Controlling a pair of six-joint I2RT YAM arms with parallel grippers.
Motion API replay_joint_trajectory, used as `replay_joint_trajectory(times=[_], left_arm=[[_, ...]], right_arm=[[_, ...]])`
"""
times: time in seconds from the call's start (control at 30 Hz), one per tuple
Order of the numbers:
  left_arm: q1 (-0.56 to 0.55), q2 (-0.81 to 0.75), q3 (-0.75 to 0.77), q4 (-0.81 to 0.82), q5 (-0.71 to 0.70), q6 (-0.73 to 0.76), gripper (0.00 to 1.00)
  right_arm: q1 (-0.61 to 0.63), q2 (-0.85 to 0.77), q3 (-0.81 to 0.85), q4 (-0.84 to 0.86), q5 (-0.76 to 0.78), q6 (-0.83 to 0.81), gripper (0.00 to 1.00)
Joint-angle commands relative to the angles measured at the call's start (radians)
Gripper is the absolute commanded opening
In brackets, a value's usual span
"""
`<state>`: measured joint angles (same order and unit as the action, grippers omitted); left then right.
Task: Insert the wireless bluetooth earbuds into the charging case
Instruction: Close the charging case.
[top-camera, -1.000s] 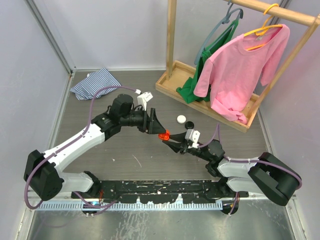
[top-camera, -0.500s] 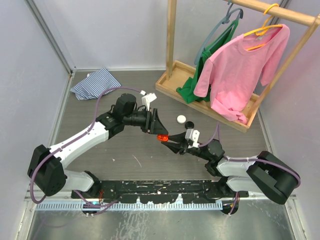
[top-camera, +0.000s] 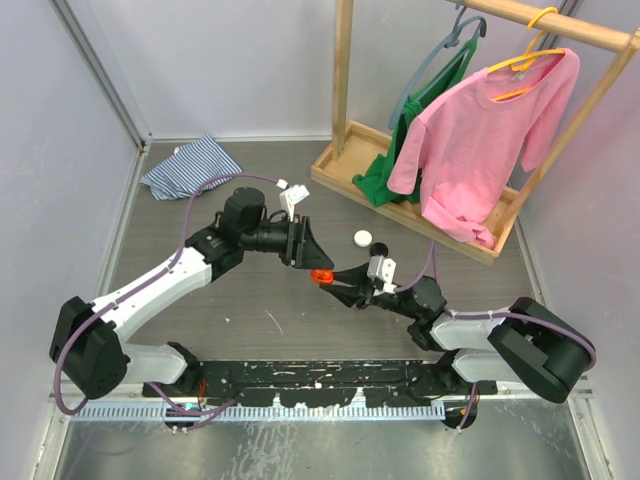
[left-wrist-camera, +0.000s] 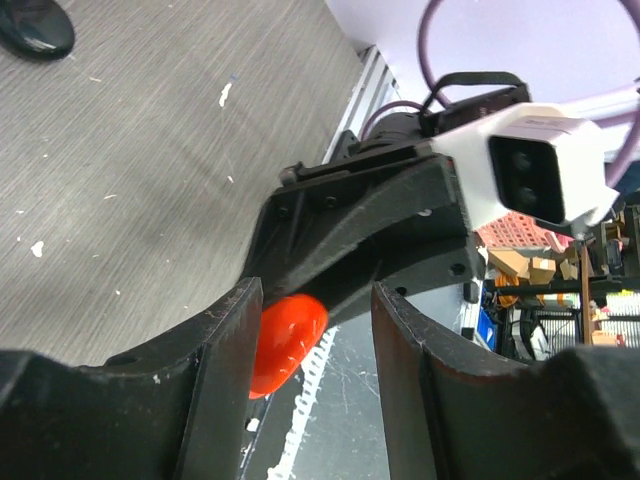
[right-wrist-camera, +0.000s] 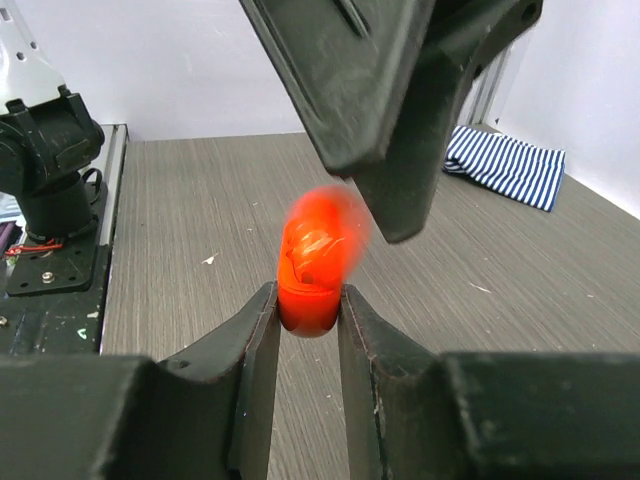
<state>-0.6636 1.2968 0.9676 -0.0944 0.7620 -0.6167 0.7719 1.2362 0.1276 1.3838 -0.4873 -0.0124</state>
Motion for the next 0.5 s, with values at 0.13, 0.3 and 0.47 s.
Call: replay_joint_trajectory(times=[0.13, 0.3, 0.47], left_arm=[[-0.001, -0.094, 0.013, 0.019, 0.056, 0.028, 0.49], [0.007, -0.122, 0.021, -0.059, 0.007, 0.070, 0.50], [0.035, -0.178, 0.048, -0.224, -0.149, 0.151, 0.56]], right_arm=[[-0.008, 0.010, 0.041, 0.048, -0.012, 0.015, 0.01], [-0.014, 0.014, 0.047, 0.027, 0.004, 0.021, 0.01], [-0.020, 0.023, 0.074, -0.035, 0.035, 0.041, 0.01]])
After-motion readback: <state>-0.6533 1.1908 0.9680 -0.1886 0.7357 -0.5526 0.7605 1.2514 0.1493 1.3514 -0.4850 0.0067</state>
